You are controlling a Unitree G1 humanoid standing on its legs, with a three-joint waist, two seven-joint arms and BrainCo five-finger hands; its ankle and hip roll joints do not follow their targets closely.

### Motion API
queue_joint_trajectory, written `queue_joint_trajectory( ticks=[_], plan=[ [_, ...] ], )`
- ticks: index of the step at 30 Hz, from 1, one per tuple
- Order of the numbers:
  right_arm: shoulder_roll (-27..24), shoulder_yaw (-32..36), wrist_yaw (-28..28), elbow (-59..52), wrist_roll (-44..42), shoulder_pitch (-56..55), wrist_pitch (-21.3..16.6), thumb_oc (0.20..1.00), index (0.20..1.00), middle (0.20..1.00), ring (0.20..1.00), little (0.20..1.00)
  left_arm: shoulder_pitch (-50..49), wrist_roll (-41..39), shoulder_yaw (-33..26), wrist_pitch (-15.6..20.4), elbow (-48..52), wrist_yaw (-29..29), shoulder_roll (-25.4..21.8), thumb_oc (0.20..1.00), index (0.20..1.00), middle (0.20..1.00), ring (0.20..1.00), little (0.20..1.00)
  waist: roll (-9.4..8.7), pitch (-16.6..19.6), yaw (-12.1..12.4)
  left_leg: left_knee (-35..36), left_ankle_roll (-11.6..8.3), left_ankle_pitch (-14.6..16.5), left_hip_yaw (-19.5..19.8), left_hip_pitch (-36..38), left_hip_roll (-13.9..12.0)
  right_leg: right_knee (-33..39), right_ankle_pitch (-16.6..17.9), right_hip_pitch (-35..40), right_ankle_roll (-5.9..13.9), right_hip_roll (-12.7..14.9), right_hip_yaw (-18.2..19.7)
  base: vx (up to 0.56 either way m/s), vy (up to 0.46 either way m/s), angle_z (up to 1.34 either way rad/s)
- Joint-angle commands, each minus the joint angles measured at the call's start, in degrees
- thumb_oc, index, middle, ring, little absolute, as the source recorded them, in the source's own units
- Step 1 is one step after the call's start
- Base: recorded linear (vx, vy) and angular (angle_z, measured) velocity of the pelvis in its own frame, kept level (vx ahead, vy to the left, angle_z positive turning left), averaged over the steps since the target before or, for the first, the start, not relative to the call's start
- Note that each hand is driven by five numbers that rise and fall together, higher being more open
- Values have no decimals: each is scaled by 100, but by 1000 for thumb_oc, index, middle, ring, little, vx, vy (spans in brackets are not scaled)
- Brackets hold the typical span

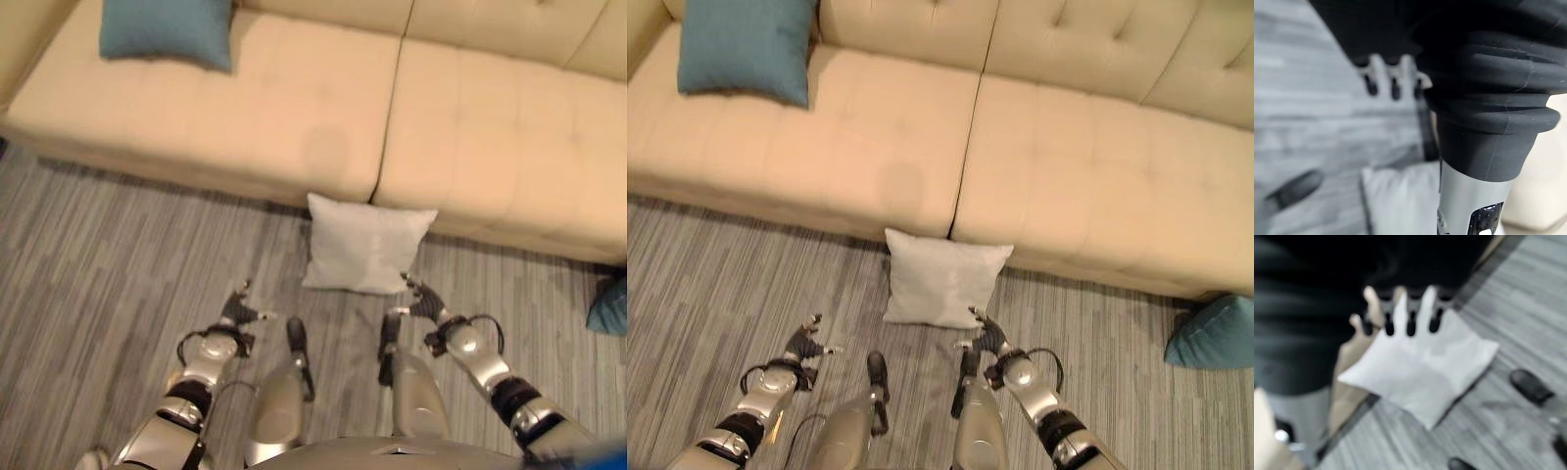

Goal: Pick up all the scattered cushions and arrange them neatly on the sofa.

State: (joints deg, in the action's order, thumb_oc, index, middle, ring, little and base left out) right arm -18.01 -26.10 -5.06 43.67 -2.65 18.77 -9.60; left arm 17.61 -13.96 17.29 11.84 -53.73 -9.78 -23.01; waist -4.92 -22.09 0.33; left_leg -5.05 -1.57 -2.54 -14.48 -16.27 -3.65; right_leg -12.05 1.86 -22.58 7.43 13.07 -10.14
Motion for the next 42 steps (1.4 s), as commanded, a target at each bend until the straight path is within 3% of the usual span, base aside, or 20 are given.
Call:
queue_joint_trajectory(
  ticks=[1,5,6,10,14,18,21,30,42],
  plan=[
    [110,-98,-309,-158,-186,327,-200,1000,1000,1000,1000,1000,309,-324,-95,341,155,-273,37,1000,1000,1000,1000,1000,-107,-75,-40,-647,-241,256,321,-313,-160,-87,300,104,313,203,-121,-87,-8,11],
    [45,-88,-522,-56,-289,832,-153,1000,1000,1000,1000,1000,801,-494,-3,373,338,-470,-18,1000,1000,1000,1000,1000,-20,-251,-72,-745,-261,147,342,-782,-208,-246,298,-394,303,238,-105,-73,-21,2],
    [18,-77,-632,40,-280,1007,-141,1000,1000,1000,1000,1000,933,-524,15,421,484,-612,-35,1000,1000,1000,1000,1000,34,-317,-60,-805,-306,266,396,-858,-246,-409,148,-531,348,245,-96,-10,-40,14],
    [-411,140,-1200,259,-512,2219,-168,1000,1000,1000,1000,1000,1890,-872,2,567,896,-1166,-102,1000,1000,1000,1000,1000,273,-630,-129,-1381,-406,126,584,-2194,-421,-1225,-19,-1869,322,367,9,-138,-96,17],
    [-546,317,-1549,306,-511,2688,-159,1000,1000,1000,1000,1000,2247,-881,-57,548,954,-1450,-158,1000,1000,1000,1000,1000,351,-672,-178,-1735,-444,128,656,-2889,-526,-1695,-143,-2611,276,398,142,-45,-46,12],
    [-961,315,-1819,675,-712,3814,-77,1000,1000,1000,1000,1000,3078,-1316,-80,538,756,-1574,-426,1000,1000,1000,1000,1000,487,-717,-283,-2342,-525,149,747,-4180,-711,-2559,-382,-4001,202,407,390,-21,-87,-4],
    [-1006,472,-2030,743,-824,3996,-53,1000,1000,1000,1000,1000,3291,-1327,-68,497,670,-1659,-574,1000,1000,1000,1000,1000,513,-702,-361,-2597,-537,200,761,-4545,-742,-2856,-477,-4439,155,350,501,0,0,0],
    [-1235,212,-1867,1384,-1323,4780,32,1000,1000,1000,1000,1000,4122,-1909,142,450,159,-1595,-842,1000,1000,1000,1000,1000,502,-672,-426,-3049,-500,337,795,-5241,-768,-3248,-568,-5219,115,253,665,23,-46,-11],
    [-1510,-587,-1326,2508,-1791,5883,185,1000,1000,1000,1000,1000,5108,-2574,576,413,-565,-1272,-811,1000,1000,1000,1000,1000,580,-682,-247,-3244,-531,283,901,-5877,-731,-3543,-634,-5966,104,258,735,12,-47,3]
  ],
)
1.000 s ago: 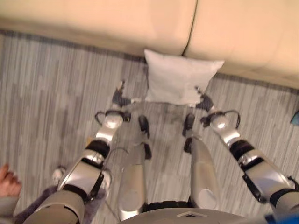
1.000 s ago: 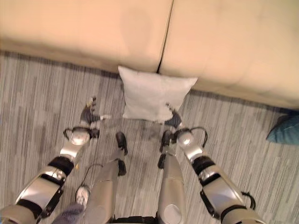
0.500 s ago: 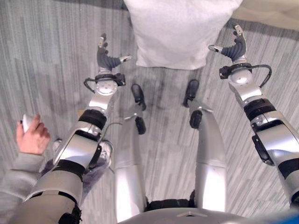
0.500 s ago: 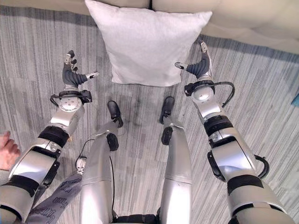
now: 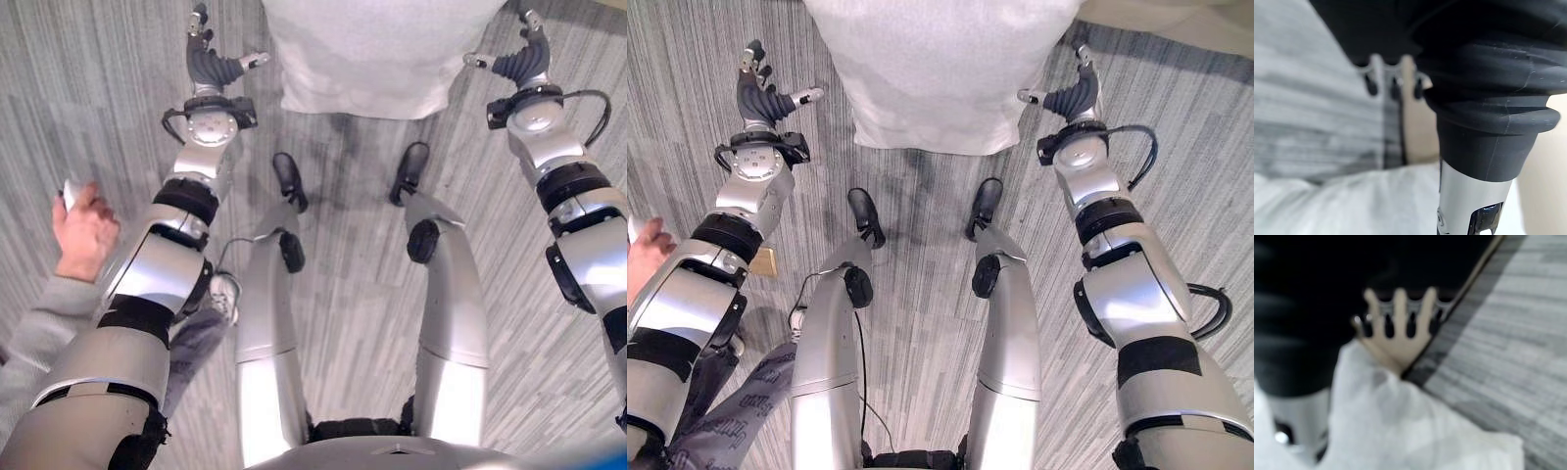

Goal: Pick up all the scattered cushions and arrange them neatly on the sofa.

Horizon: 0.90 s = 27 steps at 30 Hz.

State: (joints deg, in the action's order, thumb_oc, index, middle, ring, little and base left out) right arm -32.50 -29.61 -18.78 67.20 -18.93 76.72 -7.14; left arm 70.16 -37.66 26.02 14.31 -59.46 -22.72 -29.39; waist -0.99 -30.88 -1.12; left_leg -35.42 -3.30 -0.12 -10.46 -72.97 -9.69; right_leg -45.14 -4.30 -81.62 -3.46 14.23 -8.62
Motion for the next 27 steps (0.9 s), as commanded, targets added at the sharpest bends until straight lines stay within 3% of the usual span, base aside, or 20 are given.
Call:
queue_joint_trajectory(
  ticks=[1,10,16,27],
  plan=[
    [-38,-265,90,172,-220,130,-63,1000,1000,1000,1000,1000,-108,-238,-275,145,-82,67,-160,1000,1000,1000,1000,1000,187,201,-92,-251,-355,42,495,-261,-127,-296,-32,-129,1191,135,597,0,0,0],
    [42,-715,247,384,-266,715,1,1000,1000,1000,1000,1000,260,-349,92,266,178,126,12,1000,1000,1000,1000,1000,321,246,113,-617,-371,45,624,-805,-25,-778,-179,-718,1158,195,676,28,-27,8],
    [376,-1006,196,48,-248,961,-23,1000,1000,1000,1000,1000,319,-314,226,341,529,20,123,1000,1000,1000,1000,1000,344,210,179,-732,-382,41,665,-944,-6,-887,-222,-828,1152,226,649,8,-2,3],
    [1002,-1170,112,-480,-371,1083,-93,1000,1000,1000,1000,1000,1144,93,585,-117,-668,-196,298,1000,1000,1000,1000,1000,152,198,20,-1120,-376,144,820,-1159,-138,-834,-141,-834,1118,45,597,2,9,-7]
  ],
)
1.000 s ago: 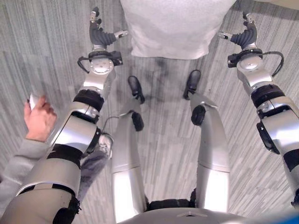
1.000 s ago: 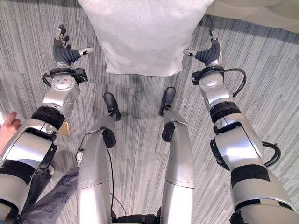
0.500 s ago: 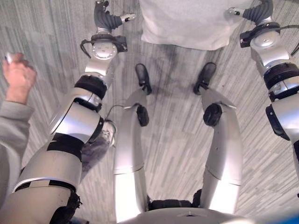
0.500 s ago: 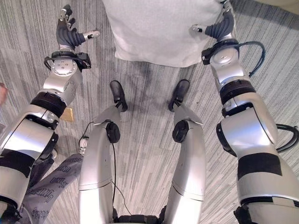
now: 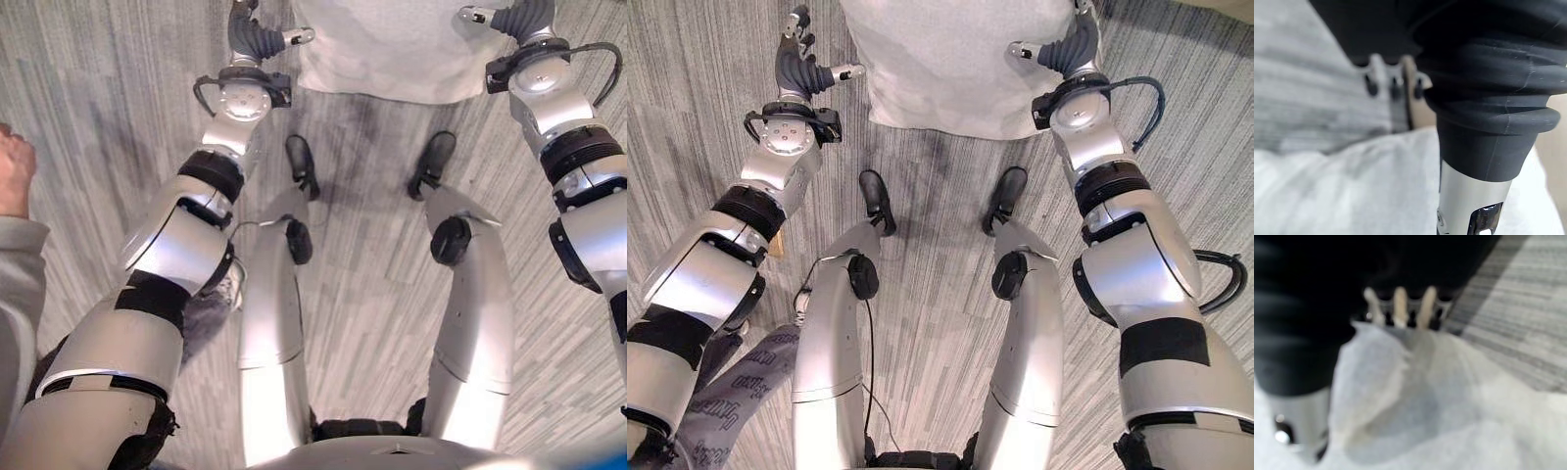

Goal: Pick up all the scattered cushions and arrange them neatly on the sofa.

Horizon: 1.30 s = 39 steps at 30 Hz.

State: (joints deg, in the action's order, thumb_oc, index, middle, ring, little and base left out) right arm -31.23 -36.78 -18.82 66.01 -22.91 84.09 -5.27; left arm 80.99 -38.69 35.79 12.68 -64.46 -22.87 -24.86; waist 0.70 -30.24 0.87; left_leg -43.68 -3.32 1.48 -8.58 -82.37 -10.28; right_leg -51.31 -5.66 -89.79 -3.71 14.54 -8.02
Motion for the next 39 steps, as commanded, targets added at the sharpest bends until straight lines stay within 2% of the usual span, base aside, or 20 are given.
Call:
queue_joint_trajectory(
  ticks=[1,12,22,23,24,25,26,27,34,39],
  plan=[
    [906,-467,76,-437,-9,392,-305,1000,1000,1000,1000,1000,233,244,-377,-16,-260,-264,-149,1000,1000,1000,1000,1000,-28,106,-209,-354,-364,14,660,-248,-107,-202,13,-17,1150,-15,529,-2,20,-18],
    [1022,-482,1,-903,-122,385,-405,1000,1000,1000,1000,1000,662,462,-129,-221,-431,-320,-394,1000,1000,1000,1000,1000,-66,85,-350,-581,-300,163,706,-393,-199,-90,55,-17,1147,-225,482,5,24,-13],
    [1152,-414,-9,-1188,-424,443,-485,1000,1000,1000,1000,1000,971,627,276,-284,-197,-237,13,1000,1000,1000,1000,1000,-68,82,-458,-489,-249,139,771,-432,-235,99,153,-17,1170,-340,460,-3,21,-5],
    [1207,-414,-6,-1191,-448,434,-490,1000,1000,1000,1000,1000,989,650,319,-257,-118,-249,50,937,937,937,937,937,-77,90,-458,-516,-244,134,772,-441,-234,86,166,-17,1165,-362,455,-8,15,-6],
    [1275,-366,-21,-1206,-541,445,-521,1000,1000,1000,1000,1000,938,557,359,-144,124,-256,183,533,533,533,533,533,-49,93,-463,-508,-262,116,802,-443,-248,137,187,-17,1165,-375,431,-7,17,-7],
    [1359,-369,-1,-1201,-611,444,-543,1000,1000,1000,1000,1000,922,569,395,-121,224,-236,227,200,200,200,200,200,-40,90,-455,-504,-253,125,805,-447,-255,148,204,-17,1161,-383,439,-8,17,-7],
    [1401,-369,21,-1202,-641,439,-546,319,319,319,319,319,904,561,388,-73,331,-251,225,200,200,200,200,200,-40,109,-450,-504,-252,127,798,-446,-260,142,223,-17,1159,-390,427,-2,5,-6],
    [1451,-386,35,-1224,-663,428,-548,200,200,200,200,200,880,520,394,-22,447,-258,229,200,200,200,200,200,-39,134,-445,-516,-256,123,788,-455,-264,159,241,-17,1159,-399,417,-7,16,-3],
    [1488,-352,32,-1526,-715,359,-598,200,200,200,200,200,562,192,209,319,1341,-333,-42,200,200,200,200,200,46,307,-364,-332,-268,83,764,-420,-308,274,269,-17,1166,-414,380,-3,-7,-3],
    [1382,-141,18,-2040,-618,-26,-651,200,200,200,200,200,-124,135,-113,543,2177,-332,-151,200,200,200,200,200,76,636,-358,169,-297,-39,590,-199,-283,455,314,-10,1177,-380,408,-9,-13,5]
  ],
)
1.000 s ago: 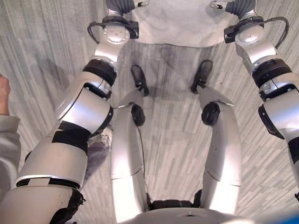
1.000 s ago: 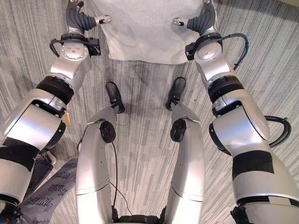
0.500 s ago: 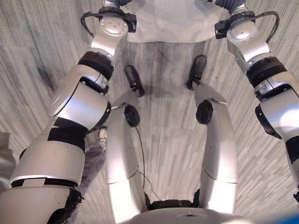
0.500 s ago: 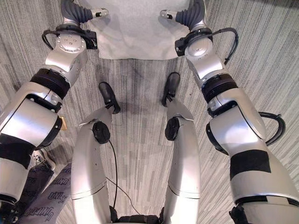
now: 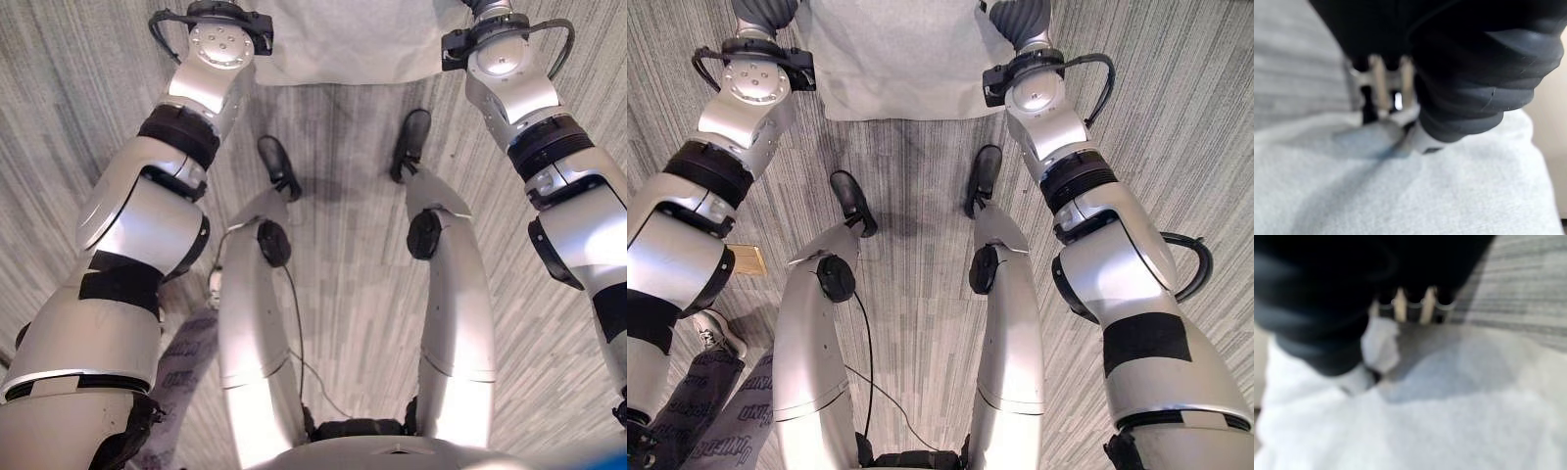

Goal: Pick up all the scattered cushions and arrange them neatly on the sofa.

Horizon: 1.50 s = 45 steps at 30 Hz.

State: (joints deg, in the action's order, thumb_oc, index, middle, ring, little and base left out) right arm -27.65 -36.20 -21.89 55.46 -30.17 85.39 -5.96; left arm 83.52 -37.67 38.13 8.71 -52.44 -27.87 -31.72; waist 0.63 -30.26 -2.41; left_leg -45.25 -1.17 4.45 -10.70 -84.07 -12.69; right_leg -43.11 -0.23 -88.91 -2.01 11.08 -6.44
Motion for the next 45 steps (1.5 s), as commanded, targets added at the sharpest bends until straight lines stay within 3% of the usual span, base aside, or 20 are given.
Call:
queue_joint_trajectory(
  ticks=[1,6,9,12,20,21,26,32,35,38,43,45],
  plan=[
    [1026,-200,320,-1004,115,-183,-576,200,200,200,200,200,-407,40,-354,936,995,163,535,200,200,200,200,200,76,659,-36,351,-510,-347,788,-15,-37,-354,-223,-97,1007,-32,259,-34,-12,8],
    [919,130,355,-1924,572,-942,-684,200,200,200,200,200,-1595,138,-858,1123,2078,225,668,200,200,200,200,200,125,848,-56,1398,-554,-586,681,986,19,365,-116,842,1046,-65,108,-59,-6,4],
    [872,252,356,-2113,606,-1194,-706,200,200,200,200,200,-1893,243,-936,1115,2333,229,716,200,200,200,200,200,148,868,-61,1658,-578,-642,662,1255,20,554,-77,1112,1057,-62,83,-17,-4,5],
    [715,705,397,-2808,914,-2020,-790,200,200,200,200,200,-2915,619,-1235,1075,2943,354,887,200,200,200,200,200,126,956,-97,2397,-686,-795,558,2324,45,1230,61,2224,1102,-52,-50,-15,29,5],
    [590,866,652,-3619,1362,-3031,-751,200,200,200,200,200,-4065,808,-1220,949,3288,771,1053,200,200,200,200,200,4,980,-121,3094,-609,-768,335,4137,221,2108,303,3925,1170,66,-119,-18,74,-4],
    [584,996,731,-3743,1362,-3340,-771,200,200,200,200,200,-4345,821,-1221,971,3408,863,1094,200,200,200,200,200,-24,958,-121,3313,-565,-920,208,4627,297,2406,537,4397,1150,121,-189,-27,112,-6],
    [644,1118,925,-3968,1415,-4216,-729,200,200,200,200,200,-5026,754,-1261,964,3535,1173,1282,200,200,200,200,200,-83,977,-119,3709,-530,-871,58,6113,531,3070,694,5967,1238,216,-303,69,122,-4],
    [692,1155,1196,-4243,1503,-4924,-625,200,200,200,200,200,-5738,745,-1415,884,3841,1436,1298,200,200,200,200,200,-133,1170,-73,3911,-432,-677,-49,7018,721,3272,764,6854,1385,326,-391,100,105,2],
    [716,1173,1232,-4245,1495,-5007,-610,200,200,200,200,200,-5815,767,-1430,862,3854,1476,1327,200,200,200,200,200,-161,1208,-61,3922,-404,-637,-74,7114,754,3314,779,6965,1409,354,-413,77,112,0],
    [776,1229,1365,-4430,1505,-5327,-562,200,200,200,200,200,-6167,830,-1482,799,3906,1603,1345,200,200,200,200,200,-256,1368,-53,3821,-285,-360,-159,7400,866,3309,829,7215,1515,467,-422,97,156,-1],
    [864,1224,1437,-4486,1592,-5611,-526,200,200,200,200,200,-6445,892,-1482,742,3909,1664,1416,200,200,200,200,200,-299,1491,-71,3860,-113,-171,-371,7786,1004,2841,1391,7112,1701,626,-293,75,184,-13],
    [881,1245,1455,-4529,1578,-5672,-521,200,200,200,200,200,-6466,901,-1474,716,3885,1679,1428,200,200,200,200,200,-276,1494,-97,3933,-62,-212,-398,7844,1024,2640,1323,7069,1701,544,-187,59,226,-44]
  ],
)
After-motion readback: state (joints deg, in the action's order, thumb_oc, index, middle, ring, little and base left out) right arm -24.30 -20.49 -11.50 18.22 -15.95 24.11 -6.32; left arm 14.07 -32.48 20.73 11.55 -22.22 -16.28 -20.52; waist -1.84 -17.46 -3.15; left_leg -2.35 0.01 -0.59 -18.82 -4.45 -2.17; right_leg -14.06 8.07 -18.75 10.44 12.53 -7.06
